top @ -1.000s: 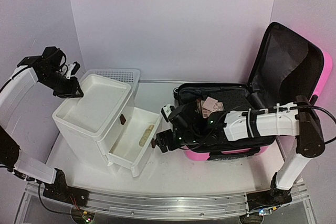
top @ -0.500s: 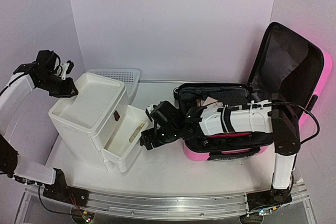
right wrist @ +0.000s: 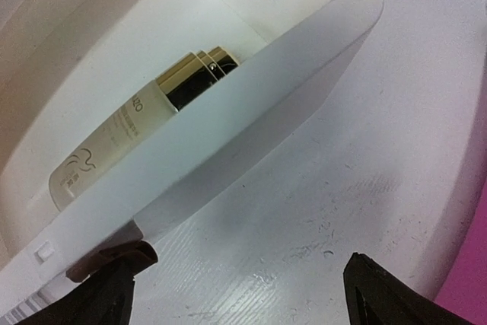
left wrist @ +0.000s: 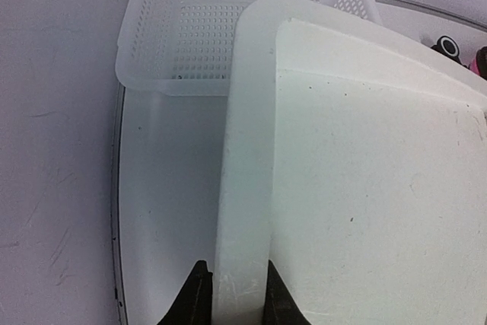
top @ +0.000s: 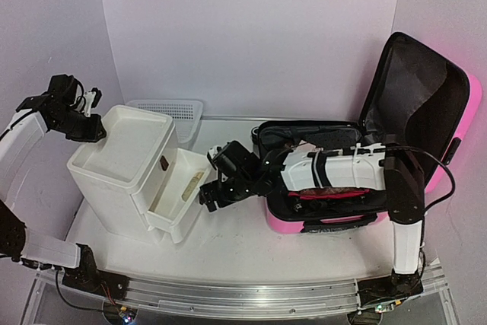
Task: Open, take out, and arrange the luggage
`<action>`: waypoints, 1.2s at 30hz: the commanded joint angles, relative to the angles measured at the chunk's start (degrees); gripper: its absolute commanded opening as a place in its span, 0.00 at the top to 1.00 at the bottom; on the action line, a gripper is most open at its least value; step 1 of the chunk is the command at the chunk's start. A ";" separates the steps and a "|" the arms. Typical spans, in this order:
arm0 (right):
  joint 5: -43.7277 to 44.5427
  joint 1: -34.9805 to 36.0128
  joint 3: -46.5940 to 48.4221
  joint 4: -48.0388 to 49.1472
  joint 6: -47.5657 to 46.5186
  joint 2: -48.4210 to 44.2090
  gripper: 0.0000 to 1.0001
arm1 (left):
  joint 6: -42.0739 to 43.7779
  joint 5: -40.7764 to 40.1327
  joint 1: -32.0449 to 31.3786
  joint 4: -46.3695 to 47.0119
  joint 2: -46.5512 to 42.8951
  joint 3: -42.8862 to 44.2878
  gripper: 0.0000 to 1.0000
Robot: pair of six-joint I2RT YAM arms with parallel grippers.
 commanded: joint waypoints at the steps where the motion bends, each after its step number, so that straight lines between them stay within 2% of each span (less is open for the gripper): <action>1: 4.99 2.22 -6.04 -0.81 -1.56 -10.83 0.02 | -5.04 15.88 -5.39 -9.09 1.67 -4.31 1.00; 5: 8.16 0.87 -9.35 -8.99 -1.35 -16.01 0.02 | -4.64 14.31 -5.42 -8.80 2.11 -4.16 1.00; 10: 13.17 0.40 -6.20 -17.09 -3.39 -16.68 0.10 | -3.79 14.11 -5.42 -8.58 2.09 -4.23 1.00; 13: 14.41 0.26 -4.77 -19.63 -3.22 -16.65 0.18 | -2.28 14.72 -5.39 -8.50 1.84 -4.59 1.00; 15: 14.49 0.22 -4.08 -20.01 -3.11 -15.97 0.19 | -1.48 15.18 -5.42 -8.35 1.58 -4.97 1.00; 18: 13.32 -0.33 -1.27 -19.81 -3.37 -13.07 0.20 | -0.43 15.93 -5.42 -8.11 0.75 -5.47 1.00; 21: 9.73 -2.85 4.42 -11.60 -4.61 -6.45 0.23 | 1.02 18.21 -5.42 -7.31 -0.21 -6.23 1.00; 23: 5.82 -4.51 12.96 -6.33 -5.93 1.03 0.27 | 1.87 19.50 -5.46 -6.49 -0.46 -6.83 1.00; 25: 2.92 -5.07 22.05 -6.40 -5.10 7.09 0.27 | 2.15 20.15 -5.50 -6.00 -0.41 -7.00 1.00; 26: 1.62 -4.83 23.73 -6.48 -4.69 7.97 0.27 | 2.19 20.46 -5.50 -5.95 -0.21 -6.93 1.00; 28: 3.10 -4.26 22.03 -6.92 -4.43 6.38 0.26 | 2.01 20.54 -5.46 -6.03 -0.01 -6.96 1.00; 31: 8.54 -4.23 14.58 -9.07 -6.26 -1.66 0.23 | 1.63 19.00 -5.50 -5.64 -0.16 -7.78 1.00; 36: 7.34 -4.22 9.66 -19.61 -7.77 -9.48 0.20 | 0.16 15.54 -5.44 -5.70 -0.61 -8.00 1.00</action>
